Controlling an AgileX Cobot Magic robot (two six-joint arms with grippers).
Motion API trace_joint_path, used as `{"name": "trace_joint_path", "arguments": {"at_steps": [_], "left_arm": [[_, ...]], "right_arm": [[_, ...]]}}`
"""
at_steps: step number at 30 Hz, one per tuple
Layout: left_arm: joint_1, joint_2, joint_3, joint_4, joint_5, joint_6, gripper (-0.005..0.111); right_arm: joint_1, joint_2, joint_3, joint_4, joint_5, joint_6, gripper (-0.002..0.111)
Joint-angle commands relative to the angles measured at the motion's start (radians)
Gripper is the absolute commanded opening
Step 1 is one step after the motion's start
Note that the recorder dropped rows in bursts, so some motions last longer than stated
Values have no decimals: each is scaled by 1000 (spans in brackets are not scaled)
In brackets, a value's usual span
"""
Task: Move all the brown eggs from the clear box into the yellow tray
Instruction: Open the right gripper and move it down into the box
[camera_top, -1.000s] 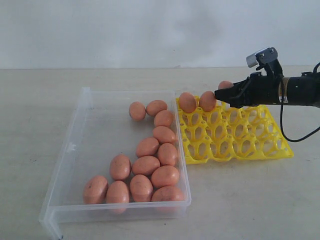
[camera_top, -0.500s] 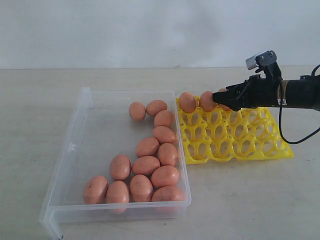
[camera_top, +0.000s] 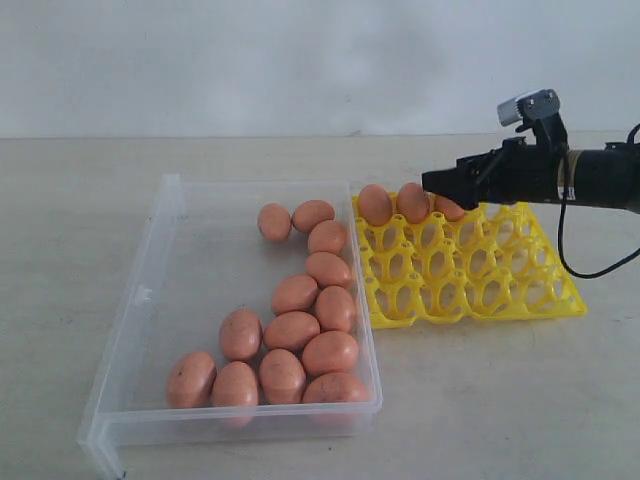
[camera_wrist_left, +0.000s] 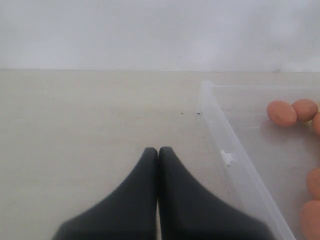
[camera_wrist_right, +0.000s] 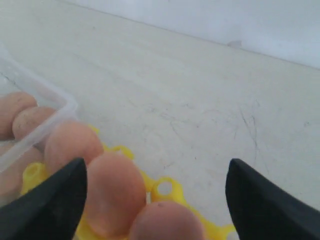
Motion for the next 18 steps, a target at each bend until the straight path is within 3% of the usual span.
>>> {"name": "trace_joint_path", "arguments": {"at_steps": [1,5,7,12,16,18], "left_arm": [[-6,-1,3,-3,-7,-1,-4],[-6,-1,3,-3,-7,-1,-4],[-6,-1,3,-3,-7,-1,-4],[-6,-1,3,-3,-7,-1,-4],[-6,-1,3,-3,-7,-1,-4],[-6,-1,3,-3,-7,-1,-4]], "right_arm": [[-1,-99,-6,94,-134,89,73],[0,-190,-6,138,-289,293,73],[16,-240,-6,135,-323,415,67],[133,-350,-6,46,-290,529,33],[341,-427,-6,-62,-147,524,4],[459,-451,-6,-151,-16,523,0]]}}
